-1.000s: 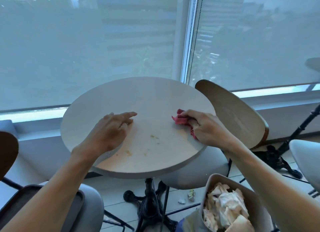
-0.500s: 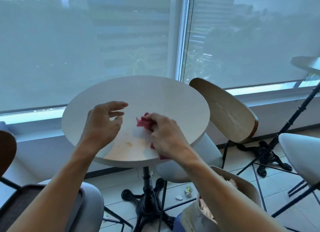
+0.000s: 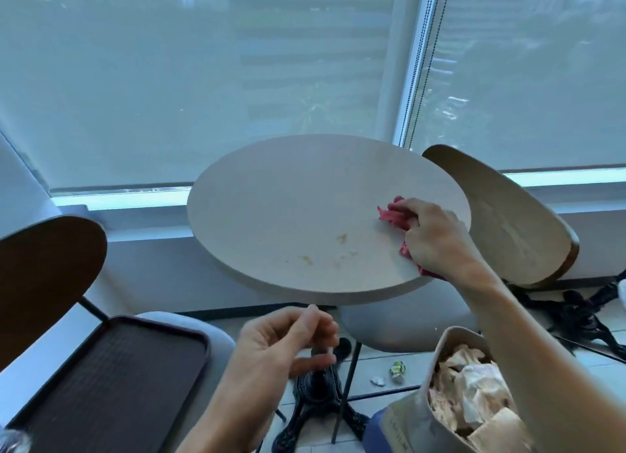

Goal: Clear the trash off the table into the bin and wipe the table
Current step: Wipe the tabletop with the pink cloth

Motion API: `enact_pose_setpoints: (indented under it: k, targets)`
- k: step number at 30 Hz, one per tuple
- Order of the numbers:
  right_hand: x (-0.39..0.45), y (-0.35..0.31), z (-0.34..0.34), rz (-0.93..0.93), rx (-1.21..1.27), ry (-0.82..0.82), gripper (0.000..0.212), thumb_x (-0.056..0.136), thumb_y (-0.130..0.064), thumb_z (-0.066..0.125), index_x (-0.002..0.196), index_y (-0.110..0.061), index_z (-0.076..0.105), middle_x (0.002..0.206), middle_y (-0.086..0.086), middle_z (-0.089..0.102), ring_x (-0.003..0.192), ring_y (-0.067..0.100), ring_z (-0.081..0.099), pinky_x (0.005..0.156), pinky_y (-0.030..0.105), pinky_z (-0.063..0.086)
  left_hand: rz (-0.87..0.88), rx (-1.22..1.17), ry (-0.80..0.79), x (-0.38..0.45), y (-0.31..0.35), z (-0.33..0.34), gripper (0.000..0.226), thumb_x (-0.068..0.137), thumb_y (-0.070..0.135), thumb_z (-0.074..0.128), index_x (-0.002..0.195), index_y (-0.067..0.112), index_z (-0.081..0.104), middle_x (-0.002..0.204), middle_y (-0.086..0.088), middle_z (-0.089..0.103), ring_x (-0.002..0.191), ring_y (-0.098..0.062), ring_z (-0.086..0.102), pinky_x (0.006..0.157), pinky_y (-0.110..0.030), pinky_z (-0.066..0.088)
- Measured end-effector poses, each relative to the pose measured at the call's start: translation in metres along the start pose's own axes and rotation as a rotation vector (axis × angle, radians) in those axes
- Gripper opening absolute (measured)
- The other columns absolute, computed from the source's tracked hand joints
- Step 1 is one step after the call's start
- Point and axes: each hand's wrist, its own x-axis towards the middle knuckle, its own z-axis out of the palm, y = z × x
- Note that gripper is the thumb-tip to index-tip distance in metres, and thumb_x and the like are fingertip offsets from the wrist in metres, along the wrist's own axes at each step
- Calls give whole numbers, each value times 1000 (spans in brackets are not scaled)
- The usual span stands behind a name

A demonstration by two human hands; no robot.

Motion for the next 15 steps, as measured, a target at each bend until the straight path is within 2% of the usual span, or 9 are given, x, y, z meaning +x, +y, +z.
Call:
enact_pose_setpoints:
  k: [3,7,11,15]
  targets:
    - [-3,-10,11,-48,-91,-35,40,93,-13,49,128,-28,61,136,-12,58,126,19,52,101,42,46,-259,-231,65,6,-22,-1,32,87,25,56,87,-3,72,91,-24,72,77,-30,72,70,-39,60]
    - [-10,-21,26,-118,-188,-98,47,93,-10,44,133,-31,57,142,-11,53,134,19,45,111,36,35,-449,-508,65,23,-31,-12,41,98,24,42,111,-8,64,111,-28,68,101,-37,67,91,-45,50]
    - [-19,-40,42,-223,-191,-161,42,96,-13,41,133,-29,56,140,-11,55,130,18,48,110,36,36,-488,-659,23,40,-30,-18,46,98,25,36,111,-11,63,119,-30,64,114,-39,60,100,-48,45]
    - [-22,-52,59,-301,-194,-226,49,95,-10,41,138,-31,51,143,-13,52,134,14,44,112,33,34,-468,-727,-40,50,-25,-20,45,92,21,41,118,-11,60,124,-30,60,118,-39,58,90,-55,51]
